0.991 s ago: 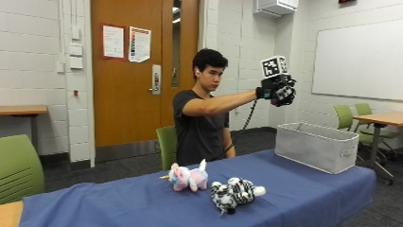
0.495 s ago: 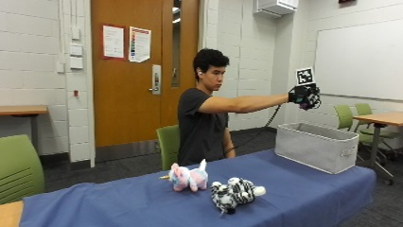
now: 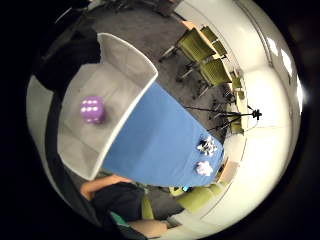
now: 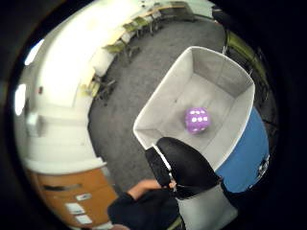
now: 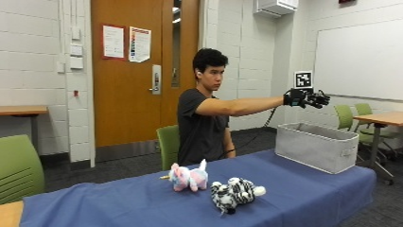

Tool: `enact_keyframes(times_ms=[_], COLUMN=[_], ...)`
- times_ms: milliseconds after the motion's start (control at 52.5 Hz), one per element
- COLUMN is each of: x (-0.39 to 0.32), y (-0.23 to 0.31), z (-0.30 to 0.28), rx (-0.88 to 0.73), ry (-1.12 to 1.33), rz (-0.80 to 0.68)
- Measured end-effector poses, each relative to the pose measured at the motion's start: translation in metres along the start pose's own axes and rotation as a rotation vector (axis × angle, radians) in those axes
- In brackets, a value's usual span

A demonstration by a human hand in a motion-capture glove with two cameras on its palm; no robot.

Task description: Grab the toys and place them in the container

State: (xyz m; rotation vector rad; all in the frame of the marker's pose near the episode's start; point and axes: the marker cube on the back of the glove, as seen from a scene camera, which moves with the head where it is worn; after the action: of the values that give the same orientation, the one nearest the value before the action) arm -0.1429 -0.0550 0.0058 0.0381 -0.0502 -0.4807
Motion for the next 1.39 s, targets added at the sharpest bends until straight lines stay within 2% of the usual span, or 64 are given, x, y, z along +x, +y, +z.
enact_keyframes(times_ms=[57,114,171,229,324,457,552,800,972,1067,1391], x=[0.001,-0.029,-0.054,-0.035,-0.004,0.069,0.13,0.305,0.361,0.397,0.438], y=[0.002,0.004,0.011,0.018,0.033,0.063,0.083,0.166,0.194,0.209,0.225], z=[-0.004,-0.006,-0.003,-0.003,-0.008,-0.018,-0.024,-0.022,0.007,0.043,0.159], rx=[0.023,0.041,0.049,0.06,0.082,0.103,0.093,0.066,0.007,-0.052,-0.218], ry=[-0.035,-0.08,-0.002,0.086,0.107,0.152,0.168,0.163,0.16,0.145,0.098], rz=[0.029,0.076,0.069,0.093,0.039,0.06,0.248,0.503,0.577,0.61,0.615])
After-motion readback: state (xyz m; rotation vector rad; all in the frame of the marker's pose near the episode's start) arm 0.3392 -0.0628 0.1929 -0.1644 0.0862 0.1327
